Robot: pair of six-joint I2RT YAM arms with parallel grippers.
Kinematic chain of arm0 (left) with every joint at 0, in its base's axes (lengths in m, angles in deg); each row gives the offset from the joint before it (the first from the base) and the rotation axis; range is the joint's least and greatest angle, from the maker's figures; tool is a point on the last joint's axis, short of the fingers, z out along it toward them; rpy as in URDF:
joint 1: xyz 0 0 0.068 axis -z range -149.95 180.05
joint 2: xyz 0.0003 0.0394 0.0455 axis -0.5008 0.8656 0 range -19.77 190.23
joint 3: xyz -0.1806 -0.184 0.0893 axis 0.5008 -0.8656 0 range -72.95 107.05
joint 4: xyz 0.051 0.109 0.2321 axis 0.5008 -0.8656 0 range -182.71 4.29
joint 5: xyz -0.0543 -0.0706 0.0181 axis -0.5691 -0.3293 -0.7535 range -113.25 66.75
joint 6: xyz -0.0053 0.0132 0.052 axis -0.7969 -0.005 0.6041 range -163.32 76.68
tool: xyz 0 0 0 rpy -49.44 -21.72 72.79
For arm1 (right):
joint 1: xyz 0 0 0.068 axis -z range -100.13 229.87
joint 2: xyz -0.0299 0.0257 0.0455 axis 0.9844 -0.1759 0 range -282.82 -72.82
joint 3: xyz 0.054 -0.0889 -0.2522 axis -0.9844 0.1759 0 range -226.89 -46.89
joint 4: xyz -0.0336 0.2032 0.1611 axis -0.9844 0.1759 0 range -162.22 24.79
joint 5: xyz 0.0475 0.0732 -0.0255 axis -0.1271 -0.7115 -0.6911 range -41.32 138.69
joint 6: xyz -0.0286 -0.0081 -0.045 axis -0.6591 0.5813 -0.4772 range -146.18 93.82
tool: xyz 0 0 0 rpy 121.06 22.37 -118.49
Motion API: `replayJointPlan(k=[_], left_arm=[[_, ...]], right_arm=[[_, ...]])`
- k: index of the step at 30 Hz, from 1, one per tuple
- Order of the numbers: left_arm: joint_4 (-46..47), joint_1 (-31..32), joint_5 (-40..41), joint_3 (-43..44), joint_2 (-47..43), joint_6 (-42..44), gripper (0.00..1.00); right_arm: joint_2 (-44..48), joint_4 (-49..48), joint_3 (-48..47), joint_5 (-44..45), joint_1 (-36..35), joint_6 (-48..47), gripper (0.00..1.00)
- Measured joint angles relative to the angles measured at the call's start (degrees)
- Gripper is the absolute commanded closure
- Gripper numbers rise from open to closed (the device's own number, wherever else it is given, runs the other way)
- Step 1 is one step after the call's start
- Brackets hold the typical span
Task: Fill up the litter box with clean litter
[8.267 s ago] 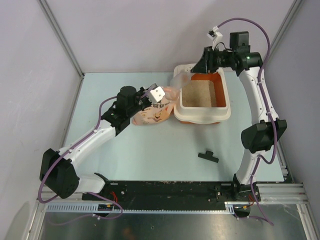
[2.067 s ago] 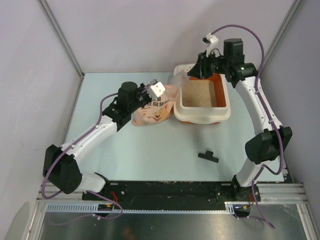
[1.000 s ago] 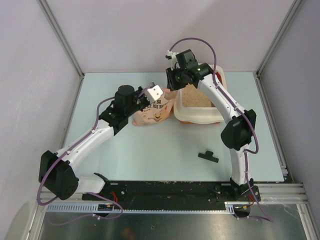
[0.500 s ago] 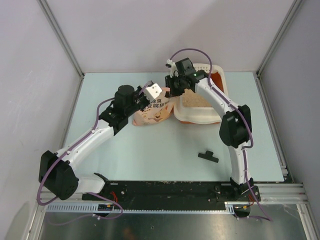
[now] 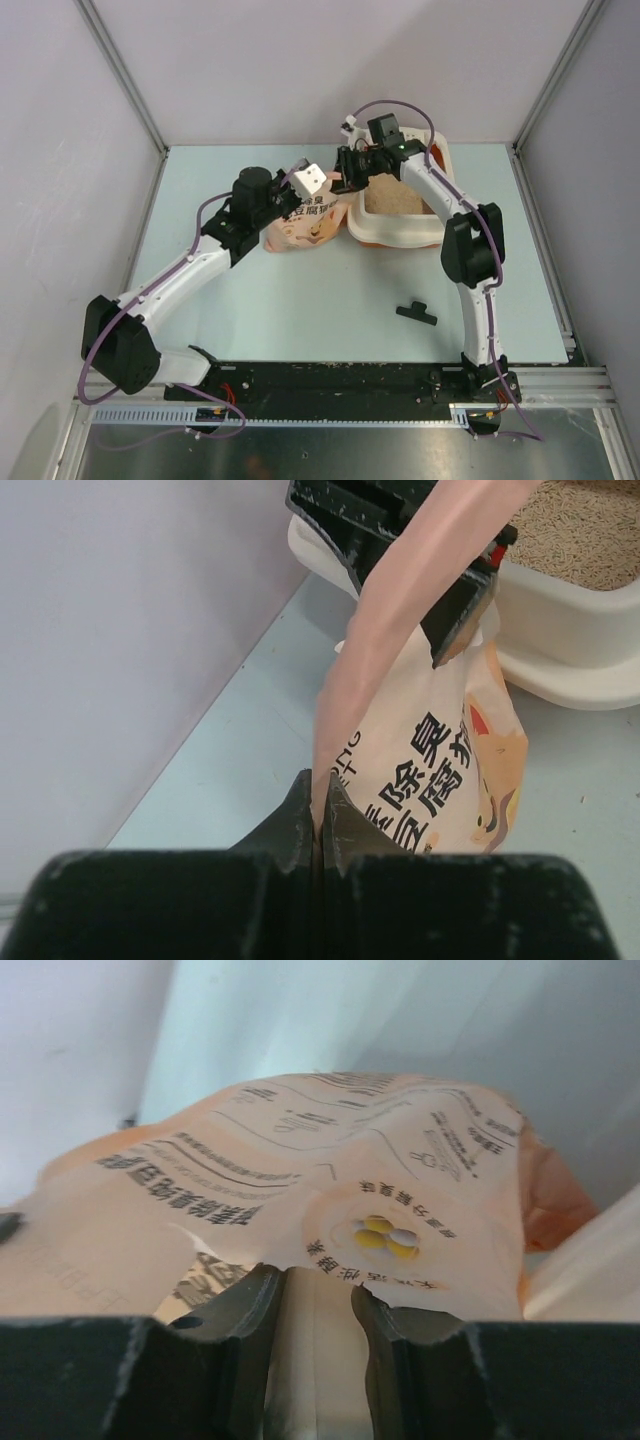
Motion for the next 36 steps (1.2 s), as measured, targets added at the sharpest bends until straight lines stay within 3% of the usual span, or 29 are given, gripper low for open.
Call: replayJointPlan(k=[11, 18, 28, 36], left_arm=[[-1.33, 3.13, 3.13, 0.00, -0.09, 5.11, 1.00], [-1.33, 3.28, 4.70, 0.00, -0.17, 5.99, 1.00], [-1.36, 3.30, 5.73, 0.00, -0.17, 8.13, 1.00], [-1.62, 3.37, 6.03, 0.11, -0.17, 9.44, 1.00]], right_arm=[[-1.46, -15.45, 1.88, -20.48, 7.67, 26.99, 1.00], [1.44, -21.99, 10.47, -23.30, 13.05, 34.69, 1.00], [6.82, -45.72, 24.98, -27.30, 17.11, 48.24, 1.00], [8.55, -48.59, 25.49, -28.15, 19.65, 49.44, 1.00]])
